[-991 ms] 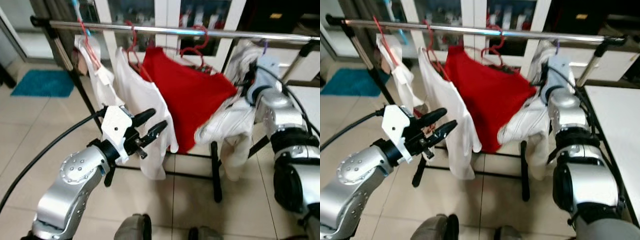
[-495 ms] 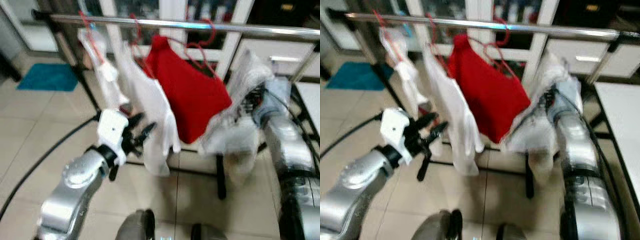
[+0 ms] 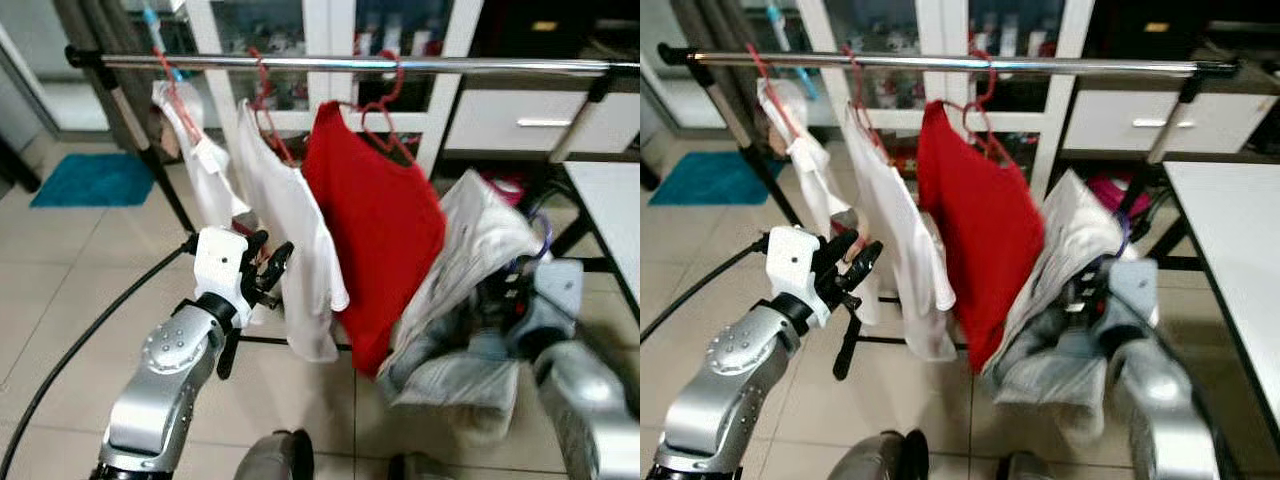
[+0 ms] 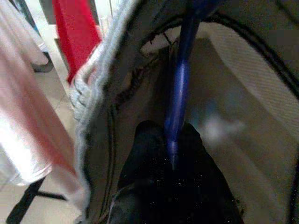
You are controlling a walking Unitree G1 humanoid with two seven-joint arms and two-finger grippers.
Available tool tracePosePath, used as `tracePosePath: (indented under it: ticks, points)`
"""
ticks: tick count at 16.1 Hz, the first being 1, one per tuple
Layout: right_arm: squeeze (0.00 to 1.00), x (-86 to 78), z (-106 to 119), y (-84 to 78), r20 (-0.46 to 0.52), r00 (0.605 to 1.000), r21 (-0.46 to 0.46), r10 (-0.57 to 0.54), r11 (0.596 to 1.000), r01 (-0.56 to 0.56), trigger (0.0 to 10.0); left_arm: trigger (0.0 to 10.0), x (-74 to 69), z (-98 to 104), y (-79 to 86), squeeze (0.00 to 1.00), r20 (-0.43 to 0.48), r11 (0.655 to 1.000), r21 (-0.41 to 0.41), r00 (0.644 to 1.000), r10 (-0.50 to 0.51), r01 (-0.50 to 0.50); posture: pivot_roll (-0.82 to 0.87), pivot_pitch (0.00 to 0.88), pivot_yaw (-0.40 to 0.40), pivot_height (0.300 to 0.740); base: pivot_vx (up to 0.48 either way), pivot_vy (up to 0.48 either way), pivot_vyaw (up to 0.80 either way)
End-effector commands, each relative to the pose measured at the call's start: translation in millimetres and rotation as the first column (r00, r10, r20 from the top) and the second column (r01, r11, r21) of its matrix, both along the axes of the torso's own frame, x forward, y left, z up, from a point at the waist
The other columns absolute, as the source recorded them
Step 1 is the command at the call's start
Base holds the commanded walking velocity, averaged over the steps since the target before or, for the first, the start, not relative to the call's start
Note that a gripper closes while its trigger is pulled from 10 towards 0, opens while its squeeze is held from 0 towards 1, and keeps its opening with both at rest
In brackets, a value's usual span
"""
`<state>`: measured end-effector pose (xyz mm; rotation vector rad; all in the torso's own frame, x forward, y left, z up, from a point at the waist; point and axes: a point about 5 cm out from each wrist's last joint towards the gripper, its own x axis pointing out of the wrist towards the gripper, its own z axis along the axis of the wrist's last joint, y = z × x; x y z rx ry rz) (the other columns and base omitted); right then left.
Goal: Hang hanger
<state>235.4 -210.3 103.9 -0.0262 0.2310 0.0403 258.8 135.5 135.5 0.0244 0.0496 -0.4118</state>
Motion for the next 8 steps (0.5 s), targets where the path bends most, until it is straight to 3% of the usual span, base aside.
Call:
tracePosePath:
  ticks: [1, 3, 6, 8]
  points:
    - [0.00, 0.7, 13.1, 15.2, 0.056, 0.998, 0.010, 0.019, 1.000, -0.019, 10.0, 10.0, 0.6, 0.1, -1.2, 0.00, 0.015, 1.000, 0.003, 1.000, 0.018, -0.018, 0.05, 0.050, 0.052, 0.740, 0.000, -0.480, 0.00]
    - [0.00, -0.5, 11.8, 21.6, 0.046, 0.999, 0.019, 0.027, 0.999, -0.028, 10.0, 10.0, 1.1, 0.0, -2.2, 0.00, 0.020, 1.000, 0.002, 1.000, 0.019, -0.019, 0.06, 0.048, 0.050, 0.740, 0.000, -0.480, 0.00]
    - [0.00, 5.7, 8.8, 36.2, 0.028, 0.999, 0.029, 0.026, 0.999, -0.027, 10.0, 10.0, 5.9, 0.5, -0.7, 0.00, 0.050, 0.996, 0.040, 0.996, 0.076, -0.078, 0.07, 0.043, 0.037, 0.740, 0.000, 0.000, 0.00]
    - [0.00, 10.3, 10.8, 37.0, 0.034, 0.999, 0.009, 0.010, 1.000, -0.010, 10.0, 10.0, 6.8, 3.4, -3.0, 0.00, 0.062, 0.999, 0.013, 0.997, 0.043, -0.044, 0.07, 0.043, 0.040, 0.740, 0.124, 0.000, 0.00]
